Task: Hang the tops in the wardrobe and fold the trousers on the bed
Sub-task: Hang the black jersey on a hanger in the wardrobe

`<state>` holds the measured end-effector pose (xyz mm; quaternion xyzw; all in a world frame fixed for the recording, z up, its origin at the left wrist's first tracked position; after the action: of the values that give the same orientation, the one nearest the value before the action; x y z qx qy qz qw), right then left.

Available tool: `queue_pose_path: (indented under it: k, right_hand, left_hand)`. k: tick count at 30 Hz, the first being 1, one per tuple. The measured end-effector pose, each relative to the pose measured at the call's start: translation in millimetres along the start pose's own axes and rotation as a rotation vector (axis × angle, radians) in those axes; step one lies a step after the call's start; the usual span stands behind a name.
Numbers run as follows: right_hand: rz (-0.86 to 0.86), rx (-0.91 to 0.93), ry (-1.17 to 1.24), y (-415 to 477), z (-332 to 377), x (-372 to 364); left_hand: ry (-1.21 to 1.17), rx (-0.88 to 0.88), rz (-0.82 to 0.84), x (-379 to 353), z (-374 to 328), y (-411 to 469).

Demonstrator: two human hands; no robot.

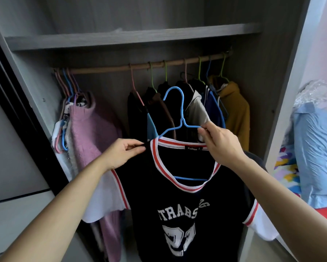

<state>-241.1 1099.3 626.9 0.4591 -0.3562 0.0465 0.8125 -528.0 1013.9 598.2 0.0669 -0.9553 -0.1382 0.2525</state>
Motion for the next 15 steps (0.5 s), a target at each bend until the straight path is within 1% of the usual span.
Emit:
queue_pose_path:
  k: [2, 4, 6, 8, 11, 15]
  right_hand:
    - [0.029, 0.011, 0.031, -1.0, 2.8, -1.8]
    - [0.013, 0.022, 0.021, -0.1, 4.6, -0.3]
    - [-0.029, 0.005, 0.03, 1.8, 4.5, 2.5]
    - [-0.042, 0.001, 0.071, 4.0, 8.3, 1.3]
    - [-0.028, 0.017, 0.121, 7.8, 20.7, -3.6]
    - [0.009, -0.041, 0.163, 14.0, 25.4, -5.6]
  left_hand:
    - [0.02, 0.008, -0.025, 6.1, 6.7, 2.5]
    - [0.075, 0.027, -0.061, 12.0, 14.6, 6.2]
    - [0.175, 0.048, -0.157, 19.3, 21.7, 11.5]
    - [0.301, -0.011, -0.245, 21.9, 17.3, 15.2]
    - [0.257, -0.196, -0.178, 7.9, -6.0, 14.3]
    - [0.07, -0.269, -0.217, 15.9, -14.3, 16.3]
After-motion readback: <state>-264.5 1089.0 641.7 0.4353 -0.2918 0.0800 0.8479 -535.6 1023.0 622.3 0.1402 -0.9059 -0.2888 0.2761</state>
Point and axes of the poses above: each hand's wrist, its own y-axis towards the middle knuckle, its own x-axis out of the back of the hand, z = x × y, the point moved 6 cm from there along y, towards the middle knuckle, and after that the axes turned 4 degrees about -z, right-handed, at the moved point
